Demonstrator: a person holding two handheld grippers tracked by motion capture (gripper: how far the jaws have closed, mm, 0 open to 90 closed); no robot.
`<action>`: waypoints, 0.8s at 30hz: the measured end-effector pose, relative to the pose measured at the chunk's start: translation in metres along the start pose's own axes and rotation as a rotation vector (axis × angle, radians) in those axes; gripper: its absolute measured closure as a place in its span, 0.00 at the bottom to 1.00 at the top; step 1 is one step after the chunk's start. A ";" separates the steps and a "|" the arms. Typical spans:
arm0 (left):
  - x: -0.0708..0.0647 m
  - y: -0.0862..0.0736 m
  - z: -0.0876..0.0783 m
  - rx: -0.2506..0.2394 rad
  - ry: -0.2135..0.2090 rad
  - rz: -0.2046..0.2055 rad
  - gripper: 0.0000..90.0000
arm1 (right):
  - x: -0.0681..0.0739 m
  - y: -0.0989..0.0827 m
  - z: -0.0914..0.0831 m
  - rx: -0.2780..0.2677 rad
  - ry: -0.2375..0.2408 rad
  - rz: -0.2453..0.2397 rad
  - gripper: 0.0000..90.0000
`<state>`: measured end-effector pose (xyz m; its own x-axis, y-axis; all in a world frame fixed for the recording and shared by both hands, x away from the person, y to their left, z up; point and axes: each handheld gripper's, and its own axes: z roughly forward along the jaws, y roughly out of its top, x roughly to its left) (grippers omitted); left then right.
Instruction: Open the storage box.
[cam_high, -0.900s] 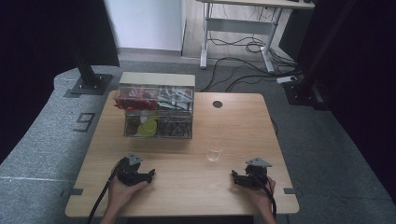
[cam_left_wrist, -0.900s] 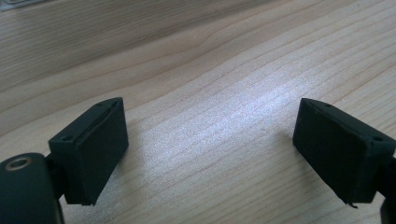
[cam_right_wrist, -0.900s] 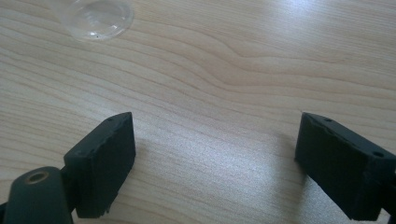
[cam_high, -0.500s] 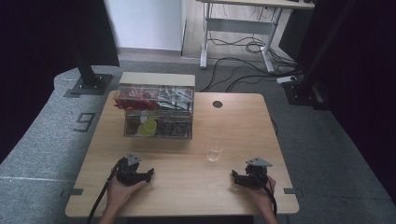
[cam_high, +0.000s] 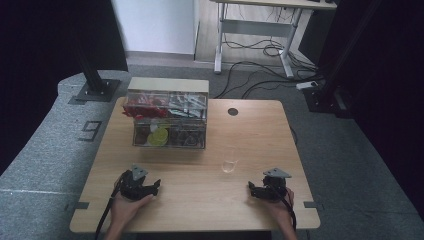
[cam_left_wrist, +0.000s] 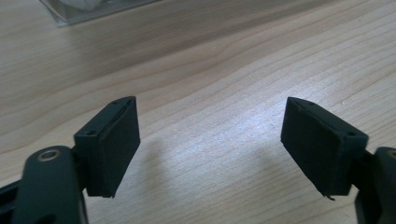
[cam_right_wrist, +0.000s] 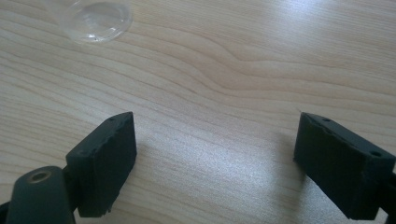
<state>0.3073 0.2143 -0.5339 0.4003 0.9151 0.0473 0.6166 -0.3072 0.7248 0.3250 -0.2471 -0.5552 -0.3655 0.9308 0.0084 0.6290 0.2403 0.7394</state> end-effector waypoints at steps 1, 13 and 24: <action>0.000 0.000 0.000 0.000 0.000 0.000 0.24 | 0.000 0.000 0.000 0.000 0.000 0.000 0.15; 0.009 0.002 -0.006 -0.053 0.036 -0.051 0.50 | 0.000 0.000 0.000 -0.001 -0.008 0.005 0.15; 0.023 0.016 -0.012 -0.084 0.016 -0.103 0.71 | 0.000 0.000 0.000 -0.002 -0.014 0.016 0.16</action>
<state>0.3182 0.2335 -0.5135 0.3262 0.9451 -0.0202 0.5952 -0.1888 0.7811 0.3255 -0.2468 -0.5551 -0.3457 0.9383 0.0107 0.6331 0.2249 0.7407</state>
